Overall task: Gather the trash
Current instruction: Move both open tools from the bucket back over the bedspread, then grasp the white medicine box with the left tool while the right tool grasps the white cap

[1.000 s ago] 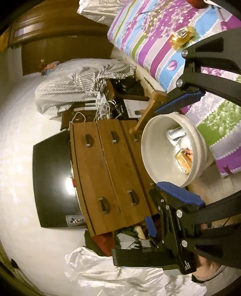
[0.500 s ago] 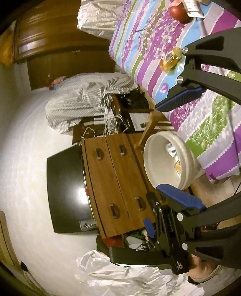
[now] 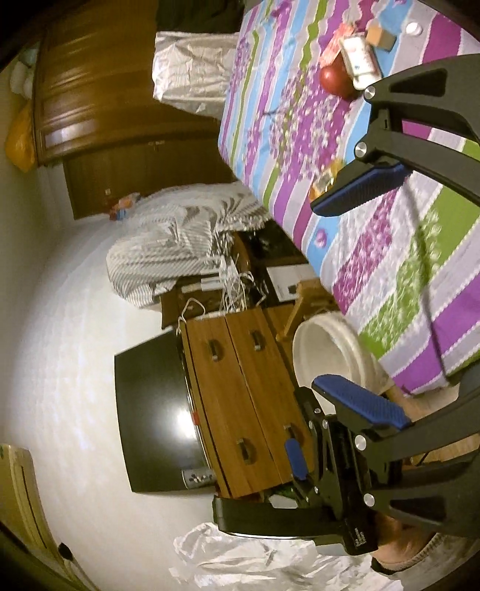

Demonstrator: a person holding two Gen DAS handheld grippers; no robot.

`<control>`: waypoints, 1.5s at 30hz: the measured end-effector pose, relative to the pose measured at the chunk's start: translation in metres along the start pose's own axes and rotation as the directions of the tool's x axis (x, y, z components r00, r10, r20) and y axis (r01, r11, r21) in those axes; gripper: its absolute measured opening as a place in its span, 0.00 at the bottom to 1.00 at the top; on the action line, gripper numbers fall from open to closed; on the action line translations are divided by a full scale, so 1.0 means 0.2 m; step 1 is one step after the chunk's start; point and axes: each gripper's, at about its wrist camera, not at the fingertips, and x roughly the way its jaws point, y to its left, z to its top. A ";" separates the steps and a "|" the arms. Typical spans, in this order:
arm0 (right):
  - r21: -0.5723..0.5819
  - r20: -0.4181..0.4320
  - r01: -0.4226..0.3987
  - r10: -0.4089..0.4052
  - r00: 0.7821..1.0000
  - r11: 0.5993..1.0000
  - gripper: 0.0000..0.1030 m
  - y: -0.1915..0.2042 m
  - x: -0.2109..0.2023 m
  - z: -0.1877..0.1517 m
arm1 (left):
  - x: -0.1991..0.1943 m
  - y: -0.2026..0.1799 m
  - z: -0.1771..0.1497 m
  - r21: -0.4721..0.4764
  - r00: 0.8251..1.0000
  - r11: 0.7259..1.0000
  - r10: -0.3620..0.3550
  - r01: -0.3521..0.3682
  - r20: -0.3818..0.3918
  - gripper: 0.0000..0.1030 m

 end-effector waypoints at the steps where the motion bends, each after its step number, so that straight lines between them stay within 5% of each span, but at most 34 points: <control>1: 0.008 0.003 0.018 -0.018 1.000 1.000 0.85 -0.05 -0.04 -0.02 | 0.01 -0.05 0.00 0.018 1.000 1.000 -0.022 0.022 -0.002 0.95; 5: 0.036 -0.020 0.105 -0.104 0.994 0.994 0.85 -0.24 -0.15 -0.12 | 0.11 -0.25 -0.01 0.100 0.988 0.983 -0.152 0.156 -0.040 0.95; 10: 0.092 -0.109 0.257 -0.247 0.963 0.962 0.85 -0.60 -0.28 -0.35 | 0.35 -0.62 -0.10 0.195 0.939 0.925 -0.294 0.326 -0.180 0.95; 18: 0.214 -0.220 0.416 -0.371 0.902 0.884 0.85 -1.15 -0.48 -0.70 | 0.68 -1.26 -0.29 0.326 0.830 0.784 -0.394 0.528 -0.395 0.95; 23: 0.234 -0.265 0.422 -0.360 0.895 0.876 0.85 -1.41 -0.48 -0.82 | 0.91 -1.62 -0.27 0.405 0.788 0.694 -0.408 0.596 -0.461 0.95; 29: 0.223 -0.295 0.418 -0.348 0.890 0.880 0.85 -1.70 -0.37 -0.81 | 1.15 -1.87 -0.24 0.463 0.785 0.647 -0.389 0.605 -0.483 0.94; 34: 0.303 -0.289 0.401 -0.318 0.903 0.865 0.85 -1.82 -0.35 -0.86 | 1.24 -2.03 -0.32 0.533 0.775 0.574 -0.355 0.622 -0.522 0.92; 36: 0.317 -0.284 0.388 -0.304 0.910 0.865 0.85 -1.82 -0.35 -0.86 | 1.26 -2.06 -0.33 0.511 0.756 0.571 -0.363 0.643 -0.545 0.70; 37: 0.327 -0.281 0.382 -0.297 0.913 0.864 0.85 -1.83 -0.35 -0.86 | 1.28 -2.07 -0.33 0.472 0.733 0.583 -0.366 0.661 -0.573 0.56; 43: 0.374 -0.267 0.370 -0.284 0.921 0.851 0.85 -1.86 -0.37 -0.89 | 1.19 -1.98 -0.33 0.387 0.684 0.604 -0.394 0.697 -0.614 0.39; 45: 0.372 -0.263 0.369 -0.284 0.922 0.852 0.85 -1.85 -0.37 -0.89 | 1.13 -1.87 -0.36 0.338 0.643 0.610 -0.391 0.717 -0.659 0.39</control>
